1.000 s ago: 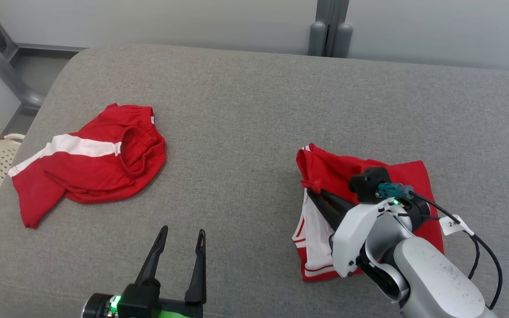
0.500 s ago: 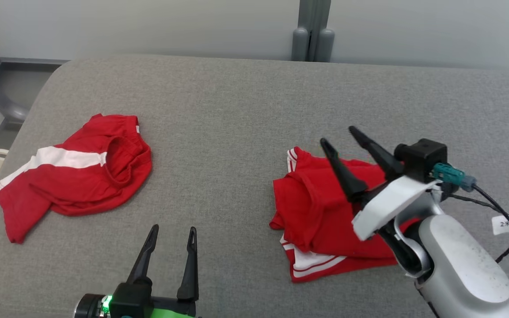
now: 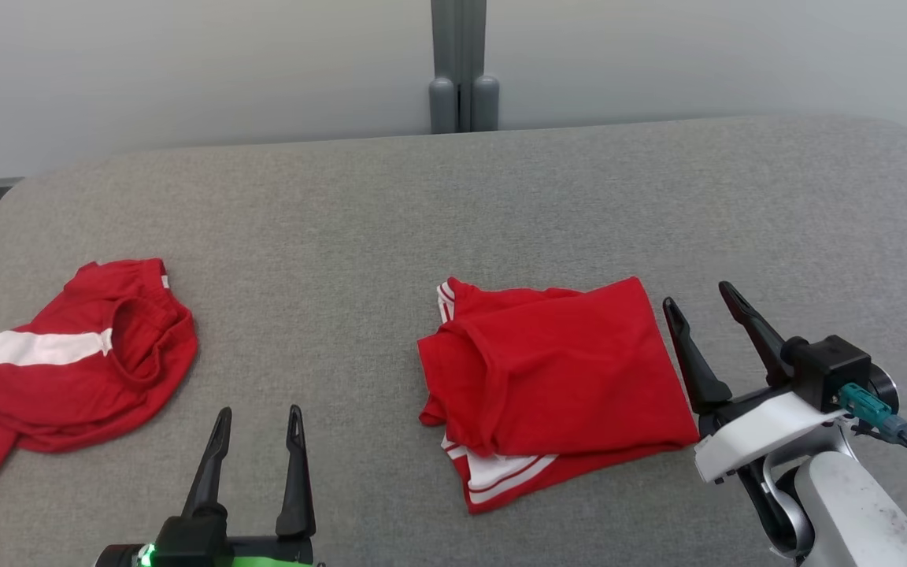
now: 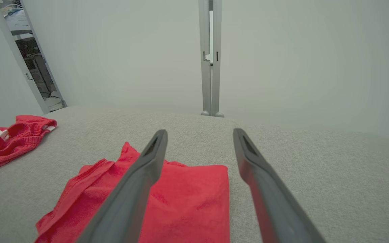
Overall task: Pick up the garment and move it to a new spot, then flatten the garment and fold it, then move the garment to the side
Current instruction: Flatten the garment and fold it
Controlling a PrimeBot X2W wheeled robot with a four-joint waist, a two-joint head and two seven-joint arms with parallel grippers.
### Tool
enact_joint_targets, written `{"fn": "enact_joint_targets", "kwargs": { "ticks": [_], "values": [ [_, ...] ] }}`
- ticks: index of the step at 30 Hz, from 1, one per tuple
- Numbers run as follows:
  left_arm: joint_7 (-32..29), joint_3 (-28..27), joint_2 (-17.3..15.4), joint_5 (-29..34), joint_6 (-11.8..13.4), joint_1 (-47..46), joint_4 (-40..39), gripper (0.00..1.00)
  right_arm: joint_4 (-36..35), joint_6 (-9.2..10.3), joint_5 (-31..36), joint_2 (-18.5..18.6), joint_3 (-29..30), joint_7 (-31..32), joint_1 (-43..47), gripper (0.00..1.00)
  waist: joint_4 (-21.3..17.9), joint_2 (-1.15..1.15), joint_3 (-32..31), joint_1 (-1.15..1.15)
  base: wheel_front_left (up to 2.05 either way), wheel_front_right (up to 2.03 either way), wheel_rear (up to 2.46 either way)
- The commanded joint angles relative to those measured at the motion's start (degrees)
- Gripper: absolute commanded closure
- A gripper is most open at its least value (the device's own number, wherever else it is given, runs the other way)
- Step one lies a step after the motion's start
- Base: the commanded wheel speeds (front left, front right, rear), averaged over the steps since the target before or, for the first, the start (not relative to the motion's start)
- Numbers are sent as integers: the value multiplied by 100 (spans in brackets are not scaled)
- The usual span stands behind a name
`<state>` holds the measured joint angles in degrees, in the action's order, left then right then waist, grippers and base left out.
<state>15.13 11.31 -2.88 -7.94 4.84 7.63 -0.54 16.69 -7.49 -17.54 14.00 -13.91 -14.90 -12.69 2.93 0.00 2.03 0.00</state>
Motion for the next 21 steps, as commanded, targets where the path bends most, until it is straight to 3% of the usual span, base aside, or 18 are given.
{"fn": "enact_joint_targets", "kwargs": {
  "ticks": [1,12,21],
  "values": [
    [1,-42,-5,-17,27,76,-47,0,-163,1,62,-71,93,-27,120,0,-265,0,-176,0,0,0,0],
    [2,-237,-5,94,167,370,-254,0,-741,2,398,-406,467,-29,934,0,-569,0,-498,0,0,0,0],
    [2,-436,-6,178,60,511,-291,0,-911,1,504,-567,597,-30,1411,0,-546,0,-657,0,0,0,0]
  ]
}}
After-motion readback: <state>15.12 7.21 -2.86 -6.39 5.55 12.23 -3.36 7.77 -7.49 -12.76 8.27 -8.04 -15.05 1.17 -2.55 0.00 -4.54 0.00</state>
